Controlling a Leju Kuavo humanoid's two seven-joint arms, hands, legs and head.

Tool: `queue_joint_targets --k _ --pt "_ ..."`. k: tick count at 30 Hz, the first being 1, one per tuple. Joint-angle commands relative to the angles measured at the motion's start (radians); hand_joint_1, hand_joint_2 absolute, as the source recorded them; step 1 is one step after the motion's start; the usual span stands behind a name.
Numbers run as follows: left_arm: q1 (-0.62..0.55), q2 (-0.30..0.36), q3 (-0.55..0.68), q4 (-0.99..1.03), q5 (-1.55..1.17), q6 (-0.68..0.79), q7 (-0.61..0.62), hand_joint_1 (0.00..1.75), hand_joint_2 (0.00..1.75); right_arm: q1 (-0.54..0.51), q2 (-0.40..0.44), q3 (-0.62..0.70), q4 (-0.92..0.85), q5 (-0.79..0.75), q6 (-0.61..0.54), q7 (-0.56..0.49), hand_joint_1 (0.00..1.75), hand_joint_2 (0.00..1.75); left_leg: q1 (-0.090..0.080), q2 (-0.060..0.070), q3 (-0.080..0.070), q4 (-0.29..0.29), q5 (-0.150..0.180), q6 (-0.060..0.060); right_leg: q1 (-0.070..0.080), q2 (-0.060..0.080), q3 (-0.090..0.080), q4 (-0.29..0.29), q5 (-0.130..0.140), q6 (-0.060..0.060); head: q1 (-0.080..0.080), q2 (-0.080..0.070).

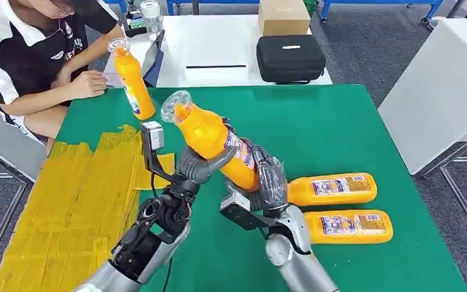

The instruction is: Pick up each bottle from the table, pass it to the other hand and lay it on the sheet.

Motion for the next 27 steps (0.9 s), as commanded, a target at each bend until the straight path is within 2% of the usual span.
queue_joint_targets --k 1,2,3,7,11,15,18,19,27 --pt "-0.028 0.021 0.039 -0.014 -0.009 0.009 -0.019 1.75 1.75 0.000 -0.014 0.020 0.047 0.006 0.010 0.003 1.62 1.75 0.001 0.001 0.004 0.000 -0.002 -0.003 0.002 -0.003 0.005 -0.001 -0.001 -0.002 0.000 0.000" --pt "-0.025 0.022 0.049 -0.022 -0.012 0.013 -0.029 1.75 1.75 -0.001 -0.013 0.016 0.048 0.007 0.014 0.007 0.17 1.75 0.001 0.002 0.006 0.000 -0.003 -0.004 0.002 -0.003 0.006 -0.001 -0.002 -0.002 0.000 0.000" --pt "-0.023 0.023 0.054 -0.027 -0.013 0.015 -0.033 1.75 1.75 -0.002 -0.014 0.014 0.050 0.015 0.012 0.013 0.00 1.75 0.002 0.002 0.004 0.000 -0.002 -0.003 0.002 -0.002 0.005 -0.001 -0.001 -0.002 0.000 0.000" --pt "-0.026 0.044 0.107 -0.057 -0.063 0.064 -0.087 1.75 1.75 0.016 -0.020 -0.019 -0.012 -0.009 0.007 0.015 0.00 1.75 0.001 0.002 0.004 0.000 -0.002 -0.003 0.002 -0.002 0.004 -0.001 -0.001 -0.002 0.000 0.000" --pt "0.006 0.070 0.204 -0.144 -0.262 0.209 -0.157 1.75 1.75 0.098 -0.056 -0.058 -0.231 -0.126 0.048 -0.025 0.00 1.75 0.001 0.003 0.003 0.001 -0.002 -0.003 0.001 -0.002 0.003 0.000 -0.002 -0.002 0.000 0.000" --pt "0.031 0.077 0.242 -0.185 -0.299 0.222 -0.177 1.75 1.75 0.129 -0.074 -0.047 -0.317 -0.205 0.078 -0.056 0.00 1.75 0.000 0.001 0.002 0.000 -0.001 -0.002 0.000 -0.001 0.002 0.000 -0.001 -0.001 0.000 0.000" --pt "0.038 0.098 0.247 -0.214 -0.496 0.365 -0.259 1.75 1.75 0.157 -0.092 -0.032 -0.396 -0.259 0.084 -0.074 0.00 1.75 0.001 0.003 0.005 0.000 -0.003 -0.003 0.002 -0.002 0.005 0.000 -0.002 -0.002 0.000 0.000" --pt "0.032 0.119 0.223 -0.206 -0.742 0.529 -0.293 1.75 1.75 0.168 -0.100 -0.023 -0.442 -0.278 0.115 -0.044 0.00 0.00 0.001 0.001 0.002 0.000 -0.002 -0.002 0.001 -0.002 0.002 0.000 -0.002 -0.001 0.000 0.000" --pt "0.034 0.119 0.214 -0.205 -0.802 0.557 -0.296 1.75 1.75 0.169 -0.098 -0.020 -0.461 -0.278 0.122 -0.028 0.00 0.00 0.001 0.000 0.003 0.000 -0.001 -0.002 0.001 -0.003 0.003 -0.001 -0.001 -0.002 0.000 0.000"
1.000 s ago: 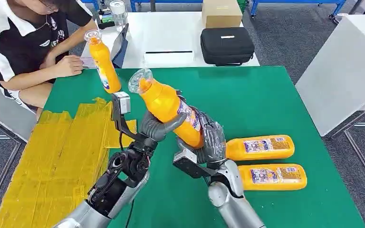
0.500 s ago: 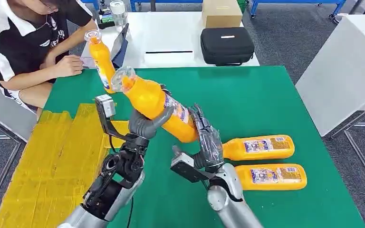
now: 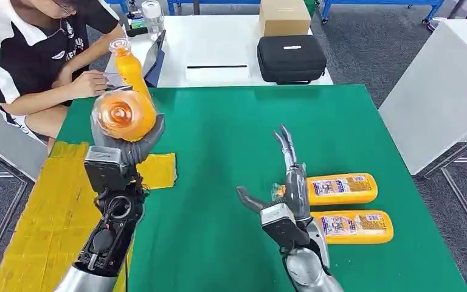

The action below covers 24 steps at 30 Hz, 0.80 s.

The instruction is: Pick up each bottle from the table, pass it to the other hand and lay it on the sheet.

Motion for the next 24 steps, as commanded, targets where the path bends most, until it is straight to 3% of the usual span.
queue_joint_targets --k 1,2,4,5,6,7,9,10,12,14,15,16,17,24 --pt "-0.015 0.038 0.004 0.010 0.000 0.009 0.000 1.75 1.75 0.000 -0.039 0.011 -0.065 -0.008 0.007 0.010 0.00 0.00 0.000 0.002 0.002 0.000 -0.001 -0.002 0.001 -0.001 0.002 0.000 0.000 -0.001 0.000 0.000" --pt "-0.015 0.038 0.004 0.010 0.000 0.009 0.000 1.75 1.75 0.000 -0.039 0.011 -0.065 -0.008 0.007 0.010 0.00 0.00 0.001 0.003 0.004 0.000 -0.002 -0.003 0.002 -0.001 0.004 -0.001 -0.001 -0.002 0.000 0.000" --pt "-0.023 0.030 0.020 0.044 -0.328 0.121 0.017 1.75 1.75 -0.004 -0.039 0.015 -0.068 0.006 0.008 0.022 0.00 0.00 0.001 0.002 0.005 0.000 -0.002 -0.003 0.002 -0.003 0.005 -0.001 -0.001 -0.002 0.000 0.000" --pt "0.001 -0.065 0.199 -0.001 -0.794 0.121 0.000 1.64 1.75 -0.009 -0.042 0.019 -0.081 0.004 0.022 0.049 0.00 0.00 0.001 0.001 0.003 0.000 -0.001 -0.002 0.001 -0.002 0.003 -0.001 -0.001 -0.001 0.000 0.000" --pt "-0.004 -0.074 0.215 0.001 -1.052 0.121 0.031 1.68 1.75 -0.016 -0.044 0.019 -0.091 -0.029 0.041 0.054 0.00 0.00 0.001 0.002 0.005 0.000 -0.002 -0.003 0.002 -0.003 0.005 -0.001 -0.002 -0.002 0.000 0.000" --pt "-0.034 -0.025 0.159 0.065 -1.265 0.121 0.150 1.61 1.75 -0.025 -0.044 0.010 -0.100 -0.098 0.074 0.070 0.00 0.00 0.001 0.004 0.003 0.001 -0.002 -0.002 0.001 -0.001 0.003 0.000 -0.001 -0.001 0.000 0.000" --pt "-0.291 0.294 -0.289 0.314 -1.300 0.043 0.614 1.64 1.75 -0.049 -0.056 -0.011 -0.098 -0.154 0.095 0.068 0.00 0.00 0.001 0.003 0.004 0.000 -0.002 -0.002 0.001 -0.002 0.004 0.000 -0.001 -0.001 0.000 0.000" --pt "-0.382 0.290 -0.627 0.439 -1.300 -0.087 0.848 1.69 1.75 -0.060 -0.053 -0.033 -0.092 -0.155 0.090 0.053 0.00 1.75 0.000 -0.003 0.003 -0.001 0.001 -0.002 0.001 -0.006 0.004 0.000 -0.001 -0.001 0.000 0.000" --pt "-0.390 0.239 -0.584 0.566 -1.300 -0.147 0.791 1.75 1.75 -0.057 -0.049 -0.060 -0.098 -0.153 0.080 0.049 0.00 1.75 0.002 -0.013 0.001 0.001 0.003 -0.002 0.001 -0.017 0.004 0.001 -0.002 -0.002 0.000 0.000" --pt "-0.382 0.193 -0.483 0.670 -1.300 -0.164 0.735 1.75 1.75 -0.046 -0.043 -0.084 -0.115 -0.138 0.073 0.044 0.00 1.75 0.001 -0.009 0.005 0.000 0.004 -0.002 0.001 -0.014 -0.005 -0.001 -0.001 -0.002 0.002 0.000" --pt "-0.386 0.186 -0.461 0.708 -1.300 -0.186 0.729 1.75 1.75 -0.044 -0.038 -0.089 -0.121 -0.116 0.069 0.045 0.00 1.75 0.000 0.005 0.004 -0.002 0.003 -0.002 0.000 -0.001 -0.008 -0.003 0.004 -0.002 -0.003 0.000" --pt "-0.381 0.182 -0.440 0.730 -1.300 -0.192 0.722 1.75 1.75 -0.043 -0.034 -0.090 -0.125 -0.100 0.070 0.053 0.00 1.75 0.001 0.009 0.008 -0.003 0.002 -0.005 0.001 0.000 -0.004 -0.004 0.004 -0.004 -0.002 0.000" --pt "-0.379 0.180 -0.419 0.748 -1.300 -0.205 0.711 1.75 1.75 -0.046 -0.033 -0.088 -0.127 -0.089 0.074 0.056 0.00 1.75 0.000 0.005 0.002 -0.001 0.003 -0.002 0.001 -0.001 0.000 -0.001 0.004 -0.002 -0.002 0.000" --pt "-0.364 0.171 -0.349 0.809 -1.300 -0.227 0.675 1.75 1.75 -0.036 -0.025 -0.082 -0.132 -0.060 0.060 0.059 0.00 1.75 0.001 0.007 0.002 0.000 0.003 -0.004 0.001 0.001 0.001 0.000 0.003 -0.002 -0.002 0.000"
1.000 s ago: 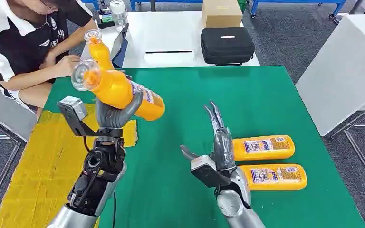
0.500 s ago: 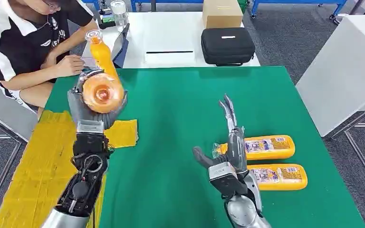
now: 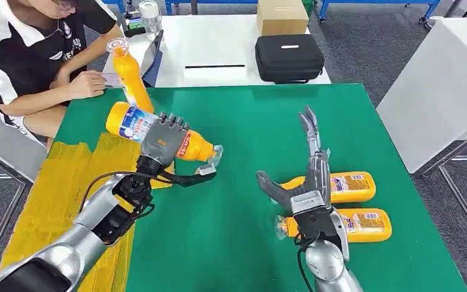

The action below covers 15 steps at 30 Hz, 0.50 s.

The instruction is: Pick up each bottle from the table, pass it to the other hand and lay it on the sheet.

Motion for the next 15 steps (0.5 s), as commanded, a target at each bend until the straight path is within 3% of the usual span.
queue_joint_targets --k 1,11,15 --pt "-0.074 0.014 0.001 0.242 0.006 -0.025 -0.037 1.75 1.75 -0.018 0.004 -0.023 0.004 0.010 -0.008 0.004 0.00 1.75 0.001 0.002 0.002 0.000 -0.002 -0.002 0.001 -0.001 0.002 0.000 -0.001 -0.001 0.000 0.000" --pt "-0.063 0.020 -0.003 0.244 0.006 -0.057 -0.010 1.75 1.75 -0.040 0.013 -0.010 0.015 -0.007 0.025 0.012 0.00 1.75 0.001 0.001 0.002 0.001 -0.002 -0.003 0.002 -0.003 0.003 0.000 -0.001 -0.002 0.000 0.000" --pt "-0.076 0.020 -0.001 0.264 0.006 -0.104 0.095 1.75 1.75 -0.041 0.018 -0.008 0.025 0.018 0.027 0.032 0.00 1.75 0.002 0.001 0.003 0.001 -0.003 -0.003 0.002 -0.003 0.004 0.000 -0.002 -0.002 0.000 0.000"
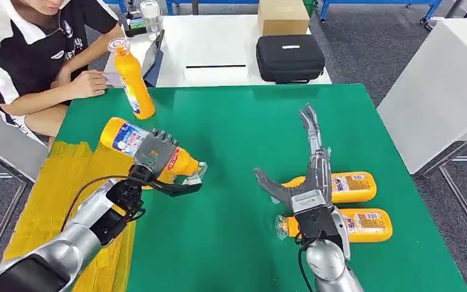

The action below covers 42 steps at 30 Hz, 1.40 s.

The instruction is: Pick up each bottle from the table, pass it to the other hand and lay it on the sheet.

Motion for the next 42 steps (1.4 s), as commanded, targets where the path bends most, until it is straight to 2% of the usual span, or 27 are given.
queue_joint_targets --k 1,2,3,6,9,10,15,19,21,25,30,32,33,34,36,38,39,40,42 --pt "-0.061 0.002 0.009 0.101 0.000 -0.073 0.112 1.75 1.75 -0.039 0.009 0.002 0.040 0.032 0.004 0.032 0.00 1.75 0.001 0.002 0.002 0.001 -0.002 -0.002 0.002 -0.001 0.002 0.000 -0.001 -0.002 0.000 0.000" --pt "-0.062 -0.001 0.022 0.106 0.000 -0.082 0.117 1.47 1.75 -0.040 0.011 0.003 0.046 0.048 -0.002 0.037 0.00 1.75 0.002 0.003 0.004 0.001 -0.003 -0.003 0.002 -0.002 0.005 0.000 -0.002 -0.002 0.000 0.000" --pt "-0.067 -0.002 0.015 0.114 0.000 -0.097 0.139 0.00 1.75 -0.041 0.014 0.004 0.054 0.067 -0.009 0.043 0.00 1.75 0.001 0.002 0.003 0.001 -0.002 -0.003 0.002 -0.001 0.003 0.000 -0.001 -0.002 0.000 0.000" --pt "-0.083 -0.027 0.047 0.158 0.000 -0.167 0.176 0.00 1.75 -0.038 0.027 -0.006 0.065 0.096 -0.033 0.058 0.00 1.75 0.002 0.002 0.005 0.001 -0.003 -0.004 0.003 -0.003 0.006 0.000 -0.002 -0.003 0.000 0.000" --pt "-0.083 -0.027 0.047 0.158 0.000 -0.167 0.176 0.00 1.75 -0.038 0.027 -0.006 0.065 0.096 -0.033 0.058 0.00 1.75 0.002 0.002 0.004 0.001 -0.003 -0.003 0.003 -0.003 0.005 -0.001 -0.002 -0.002 0.000 0.000" --pt "-0.086 -0.034 0.052 0.169 0.000 -0.185 0.179 0.00 0.00 -0.038 0.029 -0.008 0.066 0.096 -0.035 0.058 0.00 1.75 0.002 0.002 0.003 0.001 -0.002 -0.003 0.002 -0.003 0.004 -0.001 -0.001 -0.002 0.000 0.000" --pt "-0.088 -0.069 0.150 0.232 0.000 -0.312 0.183 0.00 0.00 -0.037 0.038 -0.015 0.080 0.118 -0.037 0.073 0.00 1.75 0.001 0.002 0.004 0.000 -0.002 -0.002 0.002 -0.002 0.004 -0.001 -0.001 -0.001 0.000 0.000" --pt "-0.087 -0.072 0.156 0.236 0.000 -0.318 0.183 0.00 0.00 -0.037 0.038 -0.017 0.080 0.119 -0.037 0.074 0.00 1.75 0.001 0.001 0.003 0.000 -0.001 -0.002 0.001 -0.002 0.003 -0.001 -0.001 -0.001 0.000 0.000" --pt "-0.087 -0.072 0.156 0.236 0.000 -0.318 0.183 0.00 0.00 -0.037 0.038 -0.017 0.080 0.119 -0.037 0.074 0.00 1.75 0.002 0.003 0.007 0.000 -0.003 -0.004 0.003 -0.003 0.007 -0.001 -0.002 -0.002 0.000 0.000" --pt "-0.088 -0.072 0.159 0.236 0.000 -0.321 0.183 0.00 0.00 -0.037 0.038 -0.017 0.080 0.119 -0.038 0.074 0.00 1.75 0.001 0.002 0.003 0.000 -0.001 -0.002 0.001 -0.001 0.003 -0.001 0.000 -0.001 0.000 0.000" --pt "-0.074 -0.091 0.233 0.258 0.000 -0.390 0.147 0.00 0.00 -0.039 0.041 -0.023 0.084 0.130 -0.033 0.087 0.00 1.75 0.001 0.003 0.004 -0.001 -0.001 -0.002 0.001 -0.001 0.004 -0.001 -0.001 -0.001 0.000 0.000" --pt "-0.059 -0.090 0.224 0.233 0.000 -0.340 0.137 0.00 0.00 -0.038 0.041 -0.027 0.081 0.143 -0.030 0.091 0.00 1.75 0.001 0.003 0.005 -0.001 -0.002 -0.002 0.001 -0.001 0.005 -0.002 -0.001 -0.001 0.000 0.000" --pt "-0.047 -0.100 0.259 0.213 0.001 -0.281 0.108 0.00 0.00 -0.034 0.041 -0.031 0.078 0.168 -0.037 0.094 0.00 1.75 0.001 0.004 0.007 -0.001 -0.003 -0.003 0.002 -0.001 0.007 -0.002 -0.001 -0.002 0.000 0.000" --pt "-0.023 -0.117 0.320 0.164 0.047 -0.190 0.014 0.00 0.00 -0.029 0.039 -0.037 0.070 0.196 -0.051 0.097 0.00 1.75 0.001 0.004 0.006 -0.001 -0.002 -0.002 0.002 -0.001 0.006 -0.002 -0.001 -0.001 0.000 0.000" --pt "0.043 -0.172 0.476 -0.008 0.291 -0.078 -0.245 0.00 0.00 -0.021 0.028 -0.051 0.052 0.294 -0.107 0.105 0.00 1.75 0.001 0.003 0.008 -0.001 -0.002 -0.003 0.002 -0.002 0.008 -0.002 -0.001 -0.002 0.000 0.000" --pt "0.120 -0.213 0.560 -0.243 0.589 -0.119 -0.408 0.00 0.00 -0.017 0.020 -0.064 0.040 0.387 -0.159 0.113 0.00 1.75 0.000 -0.001 0.003 0.000 -0.001 -0.001 0.001 -0.005 0.004 -0.001 -0.001 -0.001 0.000 0.000" --pt "0.163 -0.201 0.539 -0.376 0.698 -0.153 -0.435 0.00 1.75 -0.020 0.017 -0.071 0.037 0.428 -0.189 0.113 0.00 1.75 0.002 -0.001 0.008 0.000 -0.004 -0.003 0.003 -0.008 0.010 -0.002 -0.004 -0.002 -0.001 0.000" --pt "0.190 -0.198 0.543 -0.461 0.822 -0.186 -0.479 0.00 1.75 -0.024 0.012 -0.074 0.035 0.479 -0.222 0.108 0.00 1.75 0.001 -0.004 0.001 0.001 -0.001 -0.001 0.001 -0.008 0.003 -0.001 -0.002 -0.001 0.000 0.000" --pt "0.229 -0.190 0.546 -0.565 0.982 -0.218 -0.509 0.00 1.75 -0.014 0.021 -0.107 0.012 0.549 -0.241 0.090 0.00 1.75 0.001 -0.002 0.002 0.002 -0.003 -0.001 0.001 -0.006 0.003 0.000 -0.003 -0.001 0.000 0.000"
